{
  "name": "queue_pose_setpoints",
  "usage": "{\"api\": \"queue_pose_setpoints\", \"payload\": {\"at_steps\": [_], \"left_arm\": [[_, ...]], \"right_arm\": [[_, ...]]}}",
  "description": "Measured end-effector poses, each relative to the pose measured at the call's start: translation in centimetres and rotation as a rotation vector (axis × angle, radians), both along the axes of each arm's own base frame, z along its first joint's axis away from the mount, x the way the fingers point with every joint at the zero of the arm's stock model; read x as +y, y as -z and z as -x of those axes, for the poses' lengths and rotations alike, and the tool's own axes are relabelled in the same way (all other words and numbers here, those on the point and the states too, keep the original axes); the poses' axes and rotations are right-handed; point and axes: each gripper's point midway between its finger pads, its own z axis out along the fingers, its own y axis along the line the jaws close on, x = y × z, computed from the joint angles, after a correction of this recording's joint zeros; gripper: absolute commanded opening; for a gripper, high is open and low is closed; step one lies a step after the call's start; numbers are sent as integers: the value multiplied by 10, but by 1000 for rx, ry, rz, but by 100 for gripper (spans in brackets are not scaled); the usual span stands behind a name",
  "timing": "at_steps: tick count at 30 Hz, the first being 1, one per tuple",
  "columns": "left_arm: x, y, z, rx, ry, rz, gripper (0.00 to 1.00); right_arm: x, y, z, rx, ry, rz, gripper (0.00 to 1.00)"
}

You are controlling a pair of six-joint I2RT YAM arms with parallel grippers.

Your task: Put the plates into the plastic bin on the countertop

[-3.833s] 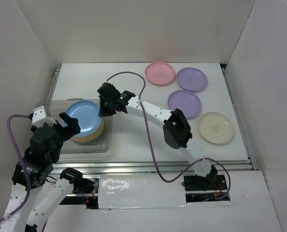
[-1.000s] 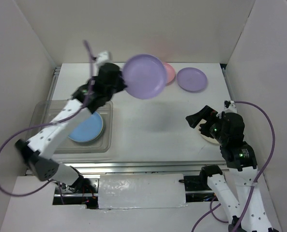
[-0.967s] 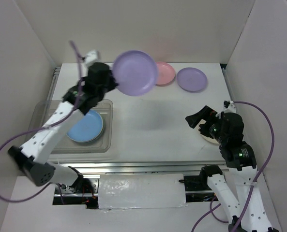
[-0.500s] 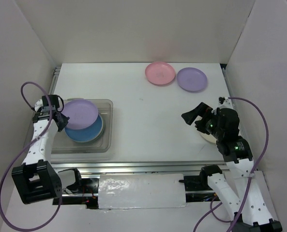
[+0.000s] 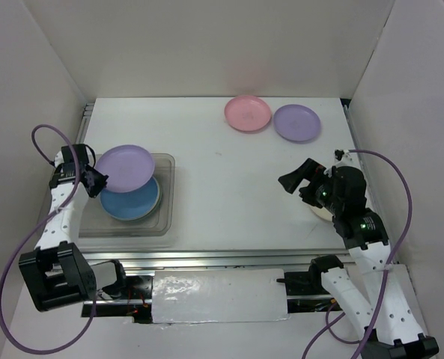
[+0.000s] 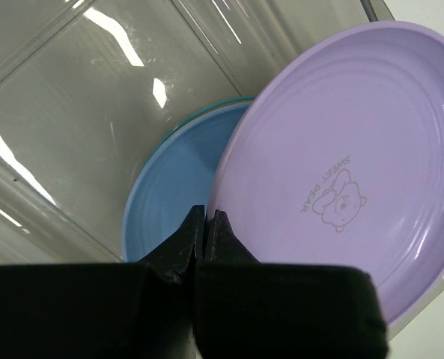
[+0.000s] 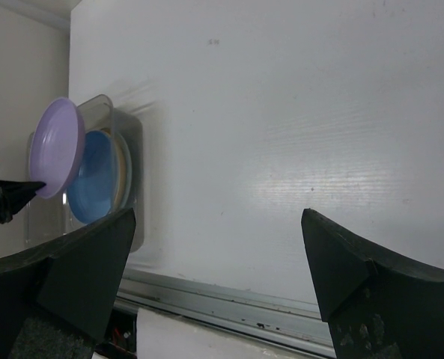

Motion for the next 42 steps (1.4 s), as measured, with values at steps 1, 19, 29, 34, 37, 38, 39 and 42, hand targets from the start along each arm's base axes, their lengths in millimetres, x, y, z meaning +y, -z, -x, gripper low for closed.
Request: {"api": "queue_pose_setpoints", "payload": {"at_steps": [1, 19, 29, 34, 37, 38, 39, 42], "left_arm": [[-1, -3, 3, 0, -2, -12, 0], [-12, 16, 51, 80, -28, -40, 11], [-20, -23, 49, -10, -11, -78, 99], [-26, -96, 44, -195, 16, -137, 99], [-41, -115, 45, -257, 100, -145, 99], [-49, -117, 45, -263, 148, -139, 99], [-58, -117, 45, -262, 193, -133, 99], [-82, -119, 46, -251, 334, -138, 99]], "right_arm": [[0, 0, 0, 0, -1, 0, 100], [7, 0, 0, -1, -9, -1, 100], [3, -1, -1, -6, 16, 7, 100], [-4, 1, -2, -1, 60, 18, 100], [-19, 5, -5, 14, 141, 36, 100], [-28, 8, -6, 27, 188, 48, 100], [-39, 11, -7, 41, 238, 60, 100], [-70, 19, -8, 78, 386, 84, 100]]}}
